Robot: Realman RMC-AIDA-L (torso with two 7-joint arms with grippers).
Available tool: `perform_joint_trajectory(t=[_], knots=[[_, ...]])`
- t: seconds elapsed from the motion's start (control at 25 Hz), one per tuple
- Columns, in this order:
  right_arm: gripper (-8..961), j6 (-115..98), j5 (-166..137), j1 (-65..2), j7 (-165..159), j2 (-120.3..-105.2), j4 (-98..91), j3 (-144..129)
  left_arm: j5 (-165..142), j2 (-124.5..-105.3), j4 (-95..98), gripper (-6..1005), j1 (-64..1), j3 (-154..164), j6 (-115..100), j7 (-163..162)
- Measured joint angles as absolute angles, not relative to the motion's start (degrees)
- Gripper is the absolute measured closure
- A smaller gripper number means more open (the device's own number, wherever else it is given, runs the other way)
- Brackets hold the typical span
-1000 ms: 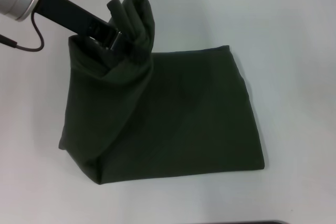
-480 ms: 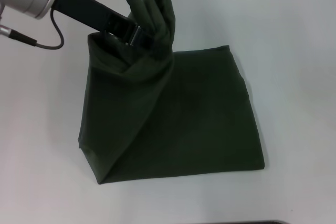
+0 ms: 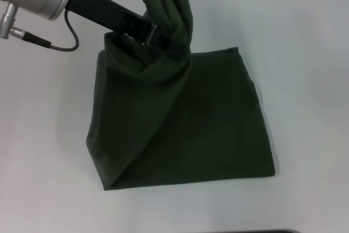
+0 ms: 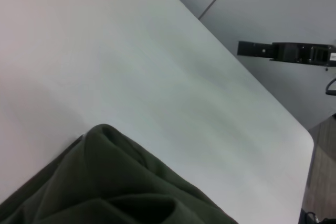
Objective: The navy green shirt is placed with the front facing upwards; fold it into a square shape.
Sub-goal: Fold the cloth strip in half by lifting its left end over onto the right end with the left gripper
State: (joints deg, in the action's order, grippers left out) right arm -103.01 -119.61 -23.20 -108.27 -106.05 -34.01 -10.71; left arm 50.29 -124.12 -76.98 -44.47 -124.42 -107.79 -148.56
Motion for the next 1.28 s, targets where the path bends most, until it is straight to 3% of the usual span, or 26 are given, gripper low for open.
perform_joint_trajectory(t=[1.28], knots=[[38,-103.0,-119.4,-22.8,-108.3,-106.14,-34.0,-11.0,56.4,-124.13,-65.9,878,-44.3,-118.2,-102.2,-143.5]])
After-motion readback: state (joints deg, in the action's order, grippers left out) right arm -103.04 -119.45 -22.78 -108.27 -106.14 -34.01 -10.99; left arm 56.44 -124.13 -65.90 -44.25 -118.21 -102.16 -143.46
